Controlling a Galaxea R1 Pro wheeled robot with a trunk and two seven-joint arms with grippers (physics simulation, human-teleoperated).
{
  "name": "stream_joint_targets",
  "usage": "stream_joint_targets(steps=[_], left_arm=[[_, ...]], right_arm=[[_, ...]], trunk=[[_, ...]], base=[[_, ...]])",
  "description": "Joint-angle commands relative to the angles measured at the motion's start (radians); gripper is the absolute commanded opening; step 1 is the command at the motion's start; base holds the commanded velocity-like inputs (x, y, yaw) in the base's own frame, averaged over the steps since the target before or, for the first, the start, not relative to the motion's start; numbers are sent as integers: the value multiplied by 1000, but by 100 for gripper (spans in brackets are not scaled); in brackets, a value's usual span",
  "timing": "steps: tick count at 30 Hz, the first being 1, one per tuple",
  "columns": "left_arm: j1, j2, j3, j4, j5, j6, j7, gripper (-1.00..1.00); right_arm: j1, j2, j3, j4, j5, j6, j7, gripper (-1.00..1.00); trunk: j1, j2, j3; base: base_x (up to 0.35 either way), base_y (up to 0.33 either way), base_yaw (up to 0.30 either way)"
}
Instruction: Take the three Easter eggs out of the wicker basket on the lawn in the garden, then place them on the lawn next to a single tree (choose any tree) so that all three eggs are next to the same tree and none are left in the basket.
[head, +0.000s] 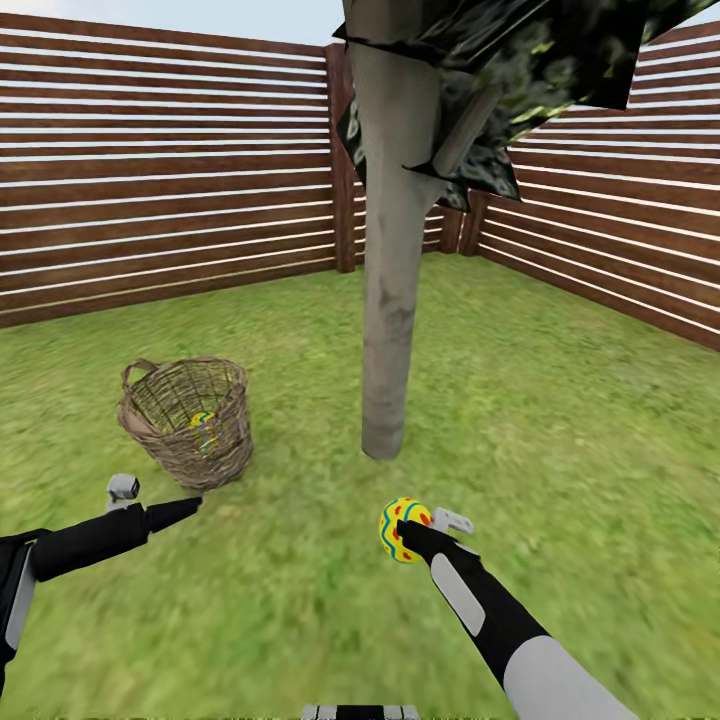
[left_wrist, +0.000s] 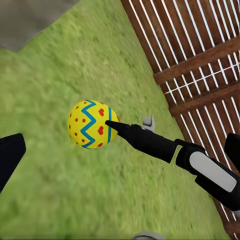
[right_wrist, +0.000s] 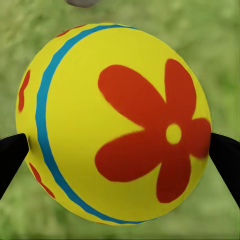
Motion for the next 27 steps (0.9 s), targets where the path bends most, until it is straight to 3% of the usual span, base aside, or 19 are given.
stream_joint_targets(steps=[1,11,20,27], left_arm=[[0,0,0,0,-1,11,-4,100],[0,0,1,0,-1,11,-5,100],[0,0,0,1,-2,12,-4,100],[0,0,2,1,-1,12,-5,100]], right_arm=[[-1,-1,4,-2,-6,2,-8,-100],[-1,0,5,-2,-6,2,-8,-100],[-1,0,5,-2,-6,1,-8,-100],[-1,6,5,-1,-4,0,-8,-100]], trunk=[[0,-1,-5],[1,-1,-13],[1,-1,-13],[1,-1,-13]], base=[[0,0,0],[7,0,0],[266,0,0],[50,0,0]])
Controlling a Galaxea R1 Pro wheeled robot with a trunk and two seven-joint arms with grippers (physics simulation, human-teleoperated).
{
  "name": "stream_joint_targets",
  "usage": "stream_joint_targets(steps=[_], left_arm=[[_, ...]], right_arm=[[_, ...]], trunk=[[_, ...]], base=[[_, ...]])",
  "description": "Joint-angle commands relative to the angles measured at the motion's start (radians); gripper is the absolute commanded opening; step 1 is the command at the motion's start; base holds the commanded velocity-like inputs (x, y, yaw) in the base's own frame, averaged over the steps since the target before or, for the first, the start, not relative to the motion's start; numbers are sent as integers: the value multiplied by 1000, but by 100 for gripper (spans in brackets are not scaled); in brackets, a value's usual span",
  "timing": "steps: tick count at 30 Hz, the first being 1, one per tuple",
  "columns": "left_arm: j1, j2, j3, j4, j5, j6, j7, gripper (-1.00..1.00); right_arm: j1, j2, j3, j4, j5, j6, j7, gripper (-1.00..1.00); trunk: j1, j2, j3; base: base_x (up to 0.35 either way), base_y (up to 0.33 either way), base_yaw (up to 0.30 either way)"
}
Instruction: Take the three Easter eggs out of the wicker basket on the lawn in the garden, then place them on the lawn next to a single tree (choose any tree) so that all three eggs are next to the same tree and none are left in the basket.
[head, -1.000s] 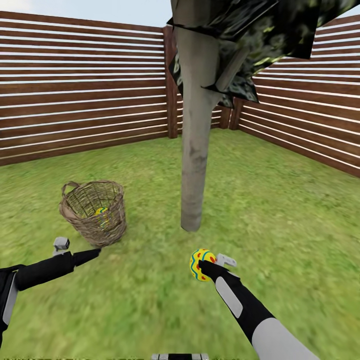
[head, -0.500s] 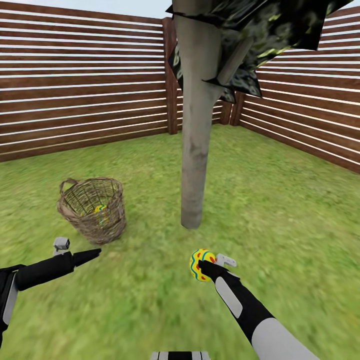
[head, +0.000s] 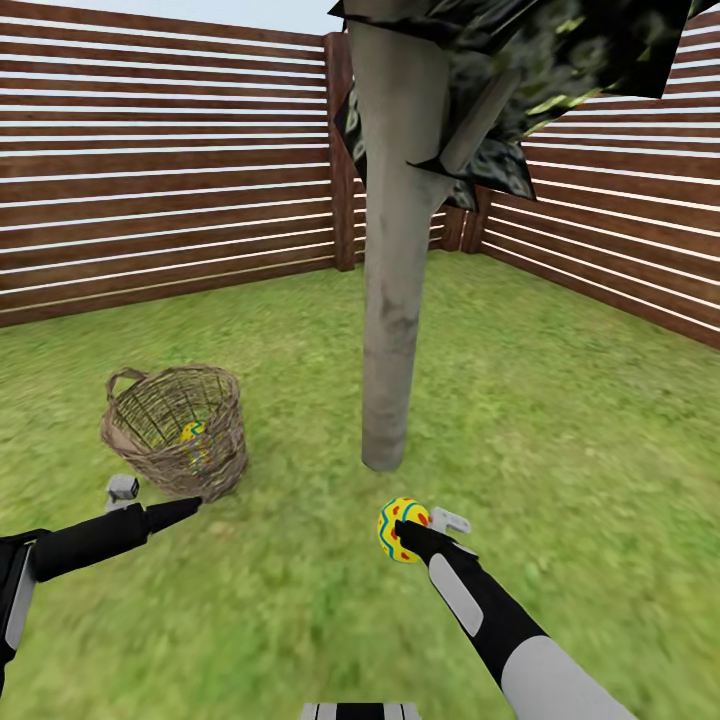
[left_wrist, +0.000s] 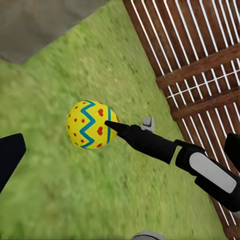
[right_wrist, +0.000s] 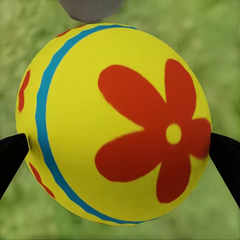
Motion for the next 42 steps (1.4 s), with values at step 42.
stream_joint_targets(steps=[42], left_arm=[[0,3,0,-1,-1,9,-5,100]], right_arm=[[-2,-3,-4,1,-16,-47,-8,-100]], trunk=[[16,-9,-136]], base=[[0,0,0]])
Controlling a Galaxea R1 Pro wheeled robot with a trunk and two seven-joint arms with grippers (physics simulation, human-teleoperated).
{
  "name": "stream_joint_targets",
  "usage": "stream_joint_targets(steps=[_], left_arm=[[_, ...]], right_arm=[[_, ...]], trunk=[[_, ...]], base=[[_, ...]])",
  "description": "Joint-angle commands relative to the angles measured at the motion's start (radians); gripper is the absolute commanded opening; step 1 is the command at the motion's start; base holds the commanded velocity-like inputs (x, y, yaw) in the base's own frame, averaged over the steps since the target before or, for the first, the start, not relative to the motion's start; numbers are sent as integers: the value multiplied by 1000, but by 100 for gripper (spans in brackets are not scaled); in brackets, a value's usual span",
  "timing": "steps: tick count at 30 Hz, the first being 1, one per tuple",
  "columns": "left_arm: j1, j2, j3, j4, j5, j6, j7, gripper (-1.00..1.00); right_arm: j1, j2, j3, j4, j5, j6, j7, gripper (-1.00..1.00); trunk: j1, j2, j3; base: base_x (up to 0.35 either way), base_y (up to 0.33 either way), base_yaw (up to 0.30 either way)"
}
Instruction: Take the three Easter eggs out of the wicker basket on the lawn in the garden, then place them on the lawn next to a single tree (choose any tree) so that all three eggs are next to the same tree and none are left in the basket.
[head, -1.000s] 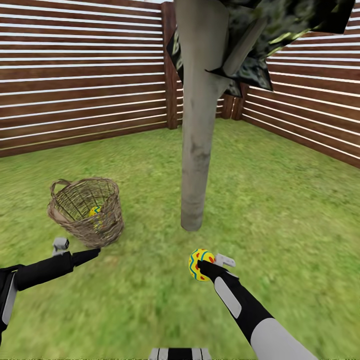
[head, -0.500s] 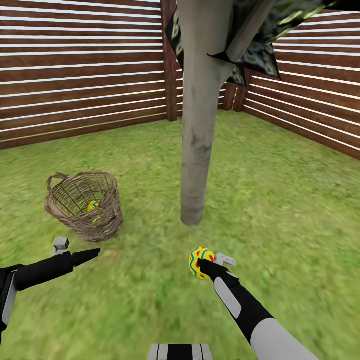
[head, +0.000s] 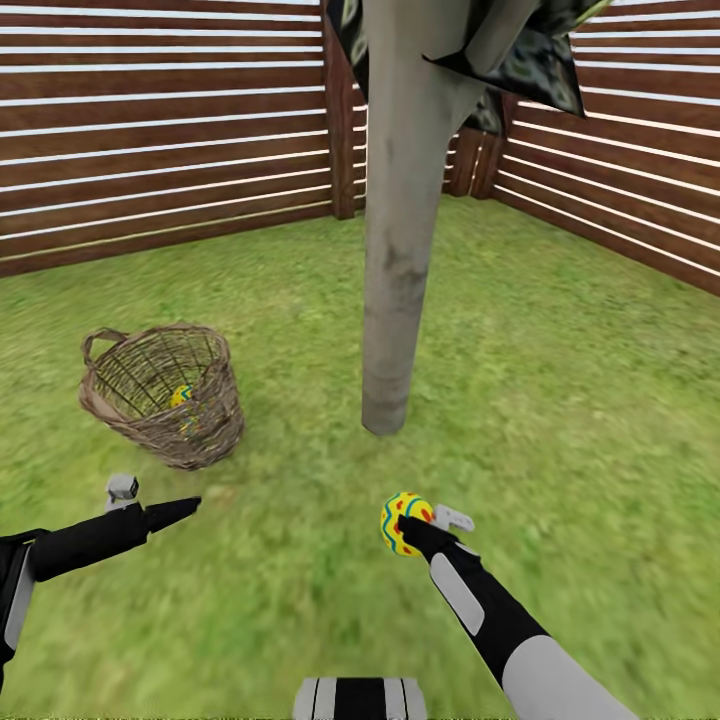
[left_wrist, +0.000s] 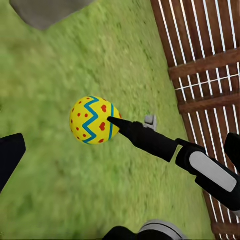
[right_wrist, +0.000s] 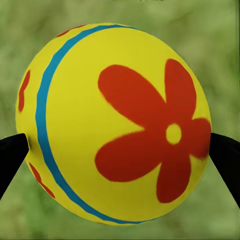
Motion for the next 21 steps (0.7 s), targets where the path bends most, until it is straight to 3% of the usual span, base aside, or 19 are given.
stream_joint_targets(steps=[1,6,10,21], left_arm=[[0,0,0,0,-1,11,-5,100],[0,1,1,0,-1,11,-5,100],[0,1,1,0,-1,11,-5,100],[0,1,1,0,-1,11,-5,100]], right_arm=[[-1,-1,4,-2,-7,-5,-8,-100],[0,-1,4,-1,-7,-30,-9,-100],[0,-1,5,-1,-7,-34,-9,-100],[0,1,5,-1,-6,-34,-9,-100]], trunk=[[0,-1,-5],[2,-2,-24],[2,-2,-24],[7,-4,-67]], base=[[0,0,0],[0,0,0],[0,0,0],[0,0,0]])
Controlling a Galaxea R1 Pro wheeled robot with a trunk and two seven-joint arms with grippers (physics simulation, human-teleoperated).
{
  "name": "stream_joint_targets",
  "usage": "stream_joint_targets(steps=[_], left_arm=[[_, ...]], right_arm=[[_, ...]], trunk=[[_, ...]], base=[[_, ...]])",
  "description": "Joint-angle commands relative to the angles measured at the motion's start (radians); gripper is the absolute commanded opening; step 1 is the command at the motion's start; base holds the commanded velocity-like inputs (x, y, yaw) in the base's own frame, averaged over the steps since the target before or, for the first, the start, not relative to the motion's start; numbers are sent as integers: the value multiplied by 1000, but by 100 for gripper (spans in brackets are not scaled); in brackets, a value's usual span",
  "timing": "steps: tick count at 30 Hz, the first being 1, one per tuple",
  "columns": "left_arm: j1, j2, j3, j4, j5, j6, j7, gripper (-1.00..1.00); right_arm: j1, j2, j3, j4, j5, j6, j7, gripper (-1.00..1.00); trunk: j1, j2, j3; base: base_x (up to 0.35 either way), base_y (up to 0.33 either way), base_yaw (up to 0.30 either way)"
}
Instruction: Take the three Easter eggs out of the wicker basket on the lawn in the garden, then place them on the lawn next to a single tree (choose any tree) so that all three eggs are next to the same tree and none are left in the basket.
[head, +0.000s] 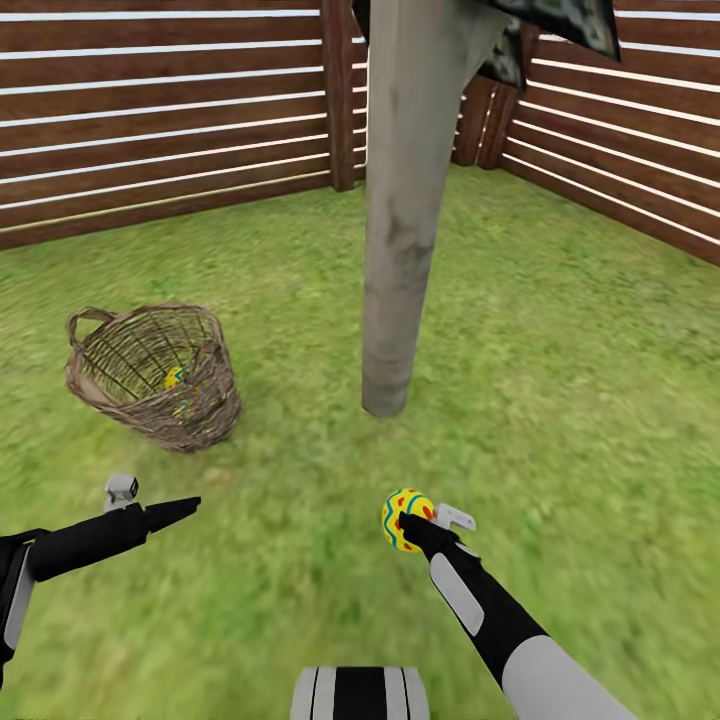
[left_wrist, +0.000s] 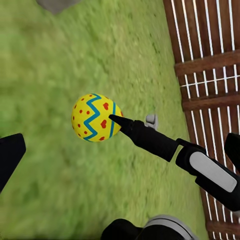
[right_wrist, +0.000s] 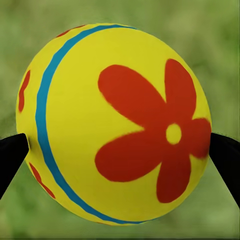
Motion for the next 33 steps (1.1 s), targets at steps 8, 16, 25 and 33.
stream_joint_targets(steps=[8,16,25,33], left_arm=[[0,0,0,0,-1,11,-20,100],[0,0,0,0,-1,10,-24,100],[0,0,0,0,-1,11,-26,100],[0,1,0,0,-1,10,-26,100]], right_arm=[[0,-1,4,-2,-5,3,-8,-100],[0,-1,5,-2,-5,-11,-8,-100],[1,-1,7,-2,-4,-12,-8,-100],[0,-1,5,-2,-5,-16,-8,-100]], trunk=[[3,-2,-32],[7,-4,-59],[7,-4,-59],[8,-5,-70]], base=[[0,0,0],[0,0,0],[56,0,0],[23,0,0]])
